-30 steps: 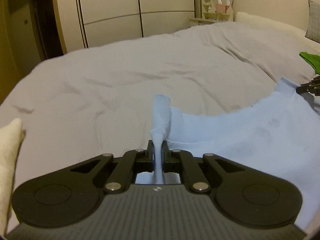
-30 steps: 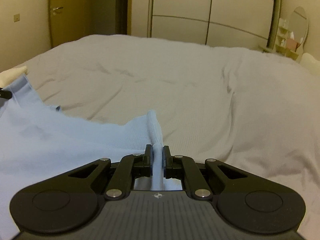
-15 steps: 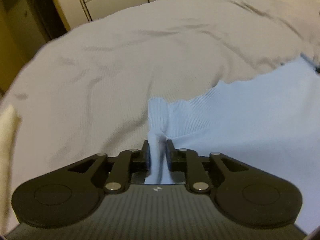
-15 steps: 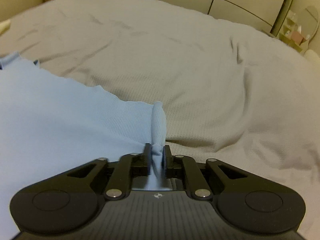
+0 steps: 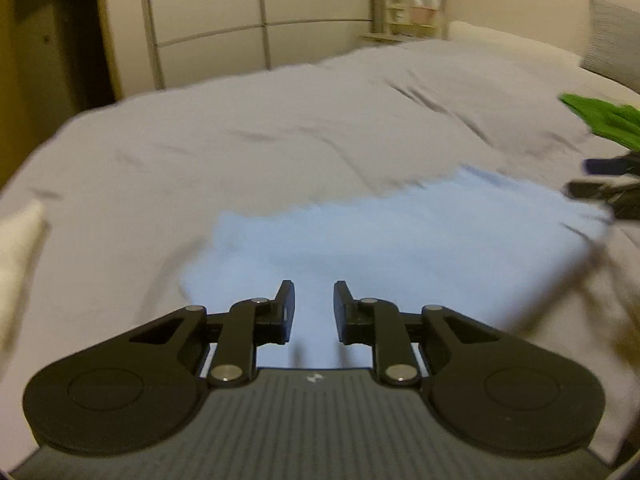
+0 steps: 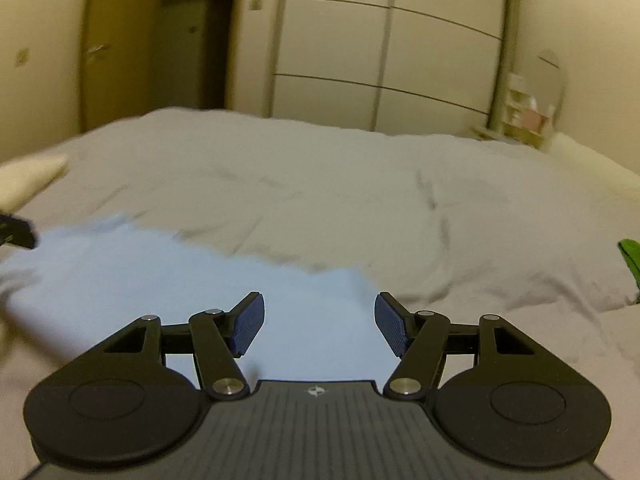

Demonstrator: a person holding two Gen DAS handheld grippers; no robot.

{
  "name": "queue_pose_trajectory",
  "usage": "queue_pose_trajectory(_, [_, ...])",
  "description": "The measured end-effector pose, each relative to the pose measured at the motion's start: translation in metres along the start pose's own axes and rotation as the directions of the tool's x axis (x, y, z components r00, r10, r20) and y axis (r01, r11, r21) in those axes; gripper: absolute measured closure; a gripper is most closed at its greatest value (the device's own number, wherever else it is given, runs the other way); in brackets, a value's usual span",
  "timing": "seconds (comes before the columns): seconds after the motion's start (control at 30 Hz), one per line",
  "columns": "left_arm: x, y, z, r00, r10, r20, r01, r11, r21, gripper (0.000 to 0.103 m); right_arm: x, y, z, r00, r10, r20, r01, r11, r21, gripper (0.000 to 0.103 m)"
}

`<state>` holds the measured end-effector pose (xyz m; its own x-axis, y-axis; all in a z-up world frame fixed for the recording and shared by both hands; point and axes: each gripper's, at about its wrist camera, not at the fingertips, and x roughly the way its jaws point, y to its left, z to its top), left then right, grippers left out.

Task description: Fold clothes

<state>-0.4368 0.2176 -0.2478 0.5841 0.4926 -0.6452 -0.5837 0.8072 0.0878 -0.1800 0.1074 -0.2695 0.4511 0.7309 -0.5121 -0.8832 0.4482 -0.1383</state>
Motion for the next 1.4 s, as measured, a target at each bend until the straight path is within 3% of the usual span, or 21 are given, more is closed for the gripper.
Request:
queue_pose_trajectory(0.07, [0.012, -0.010, -0.025, 0.995, 0.087, -0.040, -0.086, 0.996, 0.027, 0.083, 0.001, 0.020, -0.028, 0.999, -0.034, -0.021, 0.032, 0.997, -0.075, 0.039])
queue_pose_trajectory(0.13, [0.016, -0.003, -0.042, 0.990, 0.133, -0.040, -0.133, 0.991, -0.004, 0.082, 0.007, 0.019, -0.052, 0.998, -0.060, -0.028, 0.057, 0.995, -0.085, 0.030])
queue_pose_trajectory(0.2, [0.012, 0.011, -0.047, 0.990, 0.125, -0.061, -0.130, 0.988, -0.084, 0.083, 0.013, -0.003, -0.065, 0.997, -0.032, -0.069, 0.037, 0.997, 0.069, 0.030])
queue_pose_trajectory(0.27, [0.006, 0.016, -0.047, 0.982, 0.169, -0.081, -0.176, 0.980, -0.094, 0.098, 0.009, -0.019, -0.069, 0.995, -0.045, -0.088, 0.060, 0.984, 0.169, 0.032])
queue_pose_trajectory(0.33, [-0.002, 0.015, -0.041, 0.977, 0.195, -0.085, -0.202, 0.975, -0.092, 0.098, 0.000, -0.028, -0.065, 0.995, -0.041, -0.090, 0.062, 0.968, 0.245, 0.046])
queue_pose_trajectory(0.37, [-0.007, 0.014, -0.036, 0.977, 0.199, -0.081, -0.206, 0.974, -0.094, 0.097, -0.006, -0.030, -0.057, 0.996, -0.052, -0.077, 0.070, 0.964, 0.257, 0.047])
queue_pose_trajectory(0.47, [-0.014, -0.005, -0.010, 0.990, 0.144, -0.010, -0.144, 0.988, -0.061, 0.096, -0.020, -0.028, -0.033, 0.998, -0.064, -0.013, 0.066, 0.961, 0.267, 0.047])
queue_pose_trajectory(0.53, [-0.006, -0.026, 0.010, 0.998, 0.055, 0.017, -0.055, 0.998, -0.030, 0.095, -0.019, -0.011, -0.020, 1.000, -0.005, 0.019, 0.001, 0.977, 0.215, 0.047])
queue_pose_trajectory(0.6, [0.007, -0.047, 0.026, 0.999, -0.039, 0.026, 0.040, 0.999, -0.006, 0.092, -0.007, 0.010, -0.013, 0.998, 0.055, 0.022, -0.058, 0.987, 0.147, 0.047])
queue_pose_trajectory(0.67, [0.028, -0.067, 0.037, 0.997, -0.076, 0.022, 0.076, 0.997, 0.028, 0.091, 0.012, 0.027, -0.013, 0.997, 0.080, -0.014, -0.078, 0.993, 0.087, 0.053])
queue_pose_trajectory(0.73, [0.055, -0.075, 0.042, 0.998, -0.057, -0.012, 0.057, 0.996, 0.061, 0.088, 0.033, 0.035, -0.013, 0.995, 0.083, -0.061, -0.080, 0.996, 0.048, 0.057])
queue_pose_trajectory(0.8, [0.082, -0.070, 0.043, 0.998, 0.009, -0.066, -0.004, 0.997, 0.078, 0.088, 0.054, 0.024, -0.015, 0.992, 0.046, -0.121, -0.039, 0.997, 0.061, 0.052])
queue_pose_trajectory(0.87, [0.090, -0.047, 0.040, 0.996, 0.025, -0.084, -0.024, 1.000, 0.020, 0.091, 0.069, 0.007, -0.013, 0.987, 0.029, -0.158, -0.010, 0.993, 0.121, 0.051])
queue_pose_trajectory(0.93, [0.086, -0.022, 0.045, 0.995, 0.046, -0.094, -0.050, 0.998, -0.044, 0.098, 0.068, -0.012, -0.007, 0.987, 0.002, -0.160, 0.025, 0.986, 0.163, 0.051])
queue_pose_trajectory(1.0, [0.079, -0.011, 0.055, 0.997, 0.037, -0.071, -0.043, 0.996, -0.078, 0.098, 0.066, -0.019, 0.006, 0.990, -0.012, -0.143, 0.037, 0.983, 0.178, 0.053])
queue_pose_trajectory(1.03, [0.076, -0.012, 0.059, 0.998, 0.011, -0.059, -0.016, 0.997, -0.076, 0.095, 0.065, -0.017, 0.013, 0.992, 0.023, -0.123, 0.000, 0.982, 0.190, 0.053])
queue_pose_trajectory(1.1, [0.075, -0.021, 0.066, 0.998, -0.055, -0.042, 0.053, 0.997, -0.047, 0.095, 0.066, -0.003, 0.024, 0.981, 0.174, -0.087, -0.153, 0.967, 0.203, 0.058])
queue_pose_trajectory(1.17, [0.084, -0.035, 0.065, 0.992, -0.110, -0.068, 0.111, 0.994, 0.003, 0.092, 0.079, 0.019, 0.029, 0.948, 0.291, -0.128, -0.273, 0.951, 0.141, 0.073])
queue_pose_trajectory(1.2, [0.094, -0.039, 0.064, 0.990, -0.114, -0.088, 0.116, 0.993, 0.020, 0.093, 0.088, 0.027, 0.028, 0.937, 0.308, -0.167, -0.292, 0.950, 0.114, 0.081])
queue_pose_trajectory(1.3, [0.124, -0.035, 0.060, 0.987, -0.101, -0.123, 0.105, 0.994, 0.030, 0.092, 0.117, 0.025, 0.020, 0.936, 0.254, -0.244, -0.235, 0.966, 0.107, 0.083])
queue_pose_trajectory(1.4, [0.117, -0.014, 0.056, 0.992, -0.039, -0.116, 0.037, 0.999, -0.019, 0.099, 0.131, -0.008, 0.015, 0.945, 0.179, -0.275, -0.128, 0.972, 0.195, 0.085])
